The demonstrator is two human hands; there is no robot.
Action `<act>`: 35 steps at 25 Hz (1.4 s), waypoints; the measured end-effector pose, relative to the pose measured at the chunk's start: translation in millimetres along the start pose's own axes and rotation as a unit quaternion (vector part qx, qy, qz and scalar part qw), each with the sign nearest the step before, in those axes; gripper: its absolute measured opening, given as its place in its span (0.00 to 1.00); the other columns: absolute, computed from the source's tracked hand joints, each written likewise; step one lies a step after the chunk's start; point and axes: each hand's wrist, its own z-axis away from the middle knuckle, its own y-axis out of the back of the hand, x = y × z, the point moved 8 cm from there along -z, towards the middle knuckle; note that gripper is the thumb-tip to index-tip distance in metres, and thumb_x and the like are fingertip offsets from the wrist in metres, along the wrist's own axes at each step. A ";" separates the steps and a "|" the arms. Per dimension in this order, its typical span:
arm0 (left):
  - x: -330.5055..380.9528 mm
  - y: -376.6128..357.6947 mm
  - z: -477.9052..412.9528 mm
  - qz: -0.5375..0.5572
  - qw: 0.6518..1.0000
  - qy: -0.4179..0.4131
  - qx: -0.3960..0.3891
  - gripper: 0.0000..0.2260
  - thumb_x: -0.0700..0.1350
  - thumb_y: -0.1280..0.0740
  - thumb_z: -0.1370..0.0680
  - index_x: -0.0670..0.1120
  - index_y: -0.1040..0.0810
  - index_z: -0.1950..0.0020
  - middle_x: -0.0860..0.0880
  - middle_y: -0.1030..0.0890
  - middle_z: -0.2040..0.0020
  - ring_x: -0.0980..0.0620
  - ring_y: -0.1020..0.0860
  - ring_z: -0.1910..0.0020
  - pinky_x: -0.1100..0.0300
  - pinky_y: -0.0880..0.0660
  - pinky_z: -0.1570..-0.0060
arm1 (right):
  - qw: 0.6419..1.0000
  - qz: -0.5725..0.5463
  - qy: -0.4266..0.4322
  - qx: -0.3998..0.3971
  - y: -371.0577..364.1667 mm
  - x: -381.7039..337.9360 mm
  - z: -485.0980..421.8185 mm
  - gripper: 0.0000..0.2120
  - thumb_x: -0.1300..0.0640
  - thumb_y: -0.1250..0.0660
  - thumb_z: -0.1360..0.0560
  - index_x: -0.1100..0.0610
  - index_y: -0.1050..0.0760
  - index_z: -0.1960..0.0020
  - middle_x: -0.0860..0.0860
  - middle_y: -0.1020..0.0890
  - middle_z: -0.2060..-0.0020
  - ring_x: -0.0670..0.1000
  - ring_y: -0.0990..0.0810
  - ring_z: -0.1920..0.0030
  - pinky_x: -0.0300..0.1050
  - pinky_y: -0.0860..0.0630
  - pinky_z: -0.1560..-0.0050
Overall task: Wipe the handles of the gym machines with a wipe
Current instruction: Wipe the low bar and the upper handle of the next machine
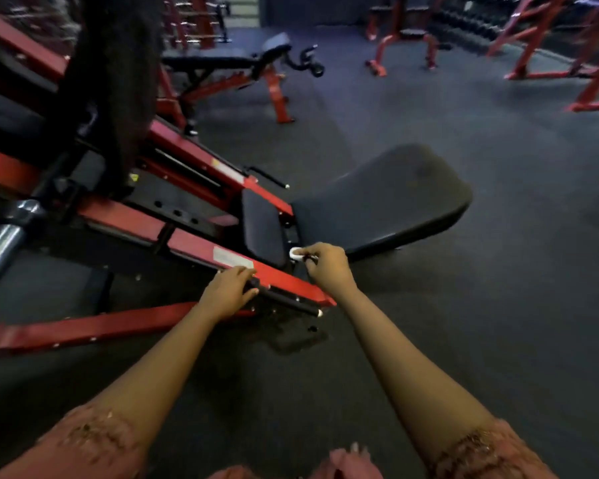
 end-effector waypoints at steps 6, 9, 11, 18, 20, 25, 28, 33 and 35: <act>-52.6 -50.9 -40.6 0.157 0.959 0.236 -0.005 0.22 0.47 0.36 0.22 0.43 0.33 0.30 0.40 0.28 0.34 0.43 0.29 0.34 0.54 0.35 0.34 | 0.991 -0.027 0.011 -0.131 -56.9 61.2 -105.8 0.15 0.69 0.39 0.28 0.60 0.19 0.47 0.56 0.17 0.48 0.54 0.20 0.46 0.44 0.27 0.42; -67.4 -91.7 -72.5 0.273 0.898 0.345 0.009 0.20 0.47 0.37 0.22 0.43 0.32 0.31 0.40 0.25 0.36 0.44 0.27 0.36 0.58 0.34 0.38 | 0.988 -0.049 -0.024 -0.142 -86.8 112.5 -151.1 0.15 0.69 0.39 0.28 0.60 0.19 0.46 0.56 0.17 0.48 0.52 0.19 0.52 0.40 0.27 0.49; -81.1 -127.7 -95.4 0.350 0.843 0.408 0.027 0.20 0.48 0.38 0.21 0.45 0.32 0.31 0.42 0.23 0.38 0.45 0.26 0.37 0.58 0.33 0.38 | 0.985 -0.068 -0.062 -0.149 -117.4 157.3 -170.8 0.14 0.68 0.38 0.27 0.58 0.19 0.46 0.55 0.16 0.50 0.50 0.20 0.56 0.39 0.27 0.53; -154.8 -300.2 -189.3 0.495 0.692 0.525 0.022 0.20 0.54 0.39 0.22 0.50 0.33 0.30 0.47 0.28 0.34 0.47 0.29 0.36 0.47 0.33 0.34 | 0.961 -0.129 -0.183 -0.162 -261.2 314.3 -215.4 0.10 0.61 0.35 0.25 0.55 0.19 0.46 0.47 0.17 0.53 0.41 0.24 0.54 0.23 0.32 0.58; -166.6 -337.4 -210.1 0.531 0.659 0.532 0.031 0.20 0.54 0.39 0.21 0.49 0.32 0.31 0.48 0.25 0.40 0.49 0.28 0.40 0.52 0.31 0.39 | 0.960 -0.127 -0.175 -0.178 -308.7 328.0 -228.9 0.10 0.60 0.34 0.25 0.54 0.19 0.46 0.48 0.17 0.50 0.44 0.21 0.51 0.32 0.27 0.50; -180.9 -374.0 -241.7 0.612 0.577 0.530 0.108 0.06 0.49 0.40 0.20 0.50 0.26 0.48 0.51 0.24 0.51 0.50 0.25 0.49 0.52 0.29 0.44 | 0.967 -0.096 -0.111 -0.207 -407.4 319.4 -271.4 0.13 0.63 0.36 0.26 0.51 0.20 0.44 0.54 0.16 0.50 0.53 0.18 0.54 0.45 0.24 0.49; -188.7 -380.7 -242.9 0.636 0.544 0.525 0.153 0.07 0.48 0.40 0.20 0.48 0.25 0.49 0.47 0.22 0.53 0.51 0.23 0.54 0.52 0.26 0.46 | 0.963 -0.064 -0.051 -0.258 -430.6 318.6 -261.8 0.17 0.67 0.38 0.28 0.54 0.20 0.43 0.56 0.18 0.46 0.54 0.20 0.47 0.42 0.27 0.40; -189.3 -388.1 -238.5 0.654 0.529 0.520 0.150 0.07 0.48 0.38 0.21 0.47 0.24 0.48 0.44 0.21 0.49 0.49 0.22 0.54 0.51 0.25 0.47 | 0.978 -0.043 0.056 -0.196 -411.2 343.2 -221.2 0.20 0.74 0.33 0.35 0.59 0.20 0.46 0.55 0.17 0.47 0.51 0.19 0.47 0.27 0.38 0.42; -186.1 -391.3 -241.6 0.656 0.533 0.516 0.137 0.13 0.46 0.35 0.23 0.44 0.26 0.40 0.43 0.21 0.46 0.48 0.21 0.54 0.51 0.24 0.49 | 0.982 -0.021 0.053 -0.179 -403.3 367.2 -211.3 0.20 0.72 0.32 0.35 0.57 0.19 0.46 0.53 0.17 0.48 0.49 0.20 0.49 0.27 0.35 0.43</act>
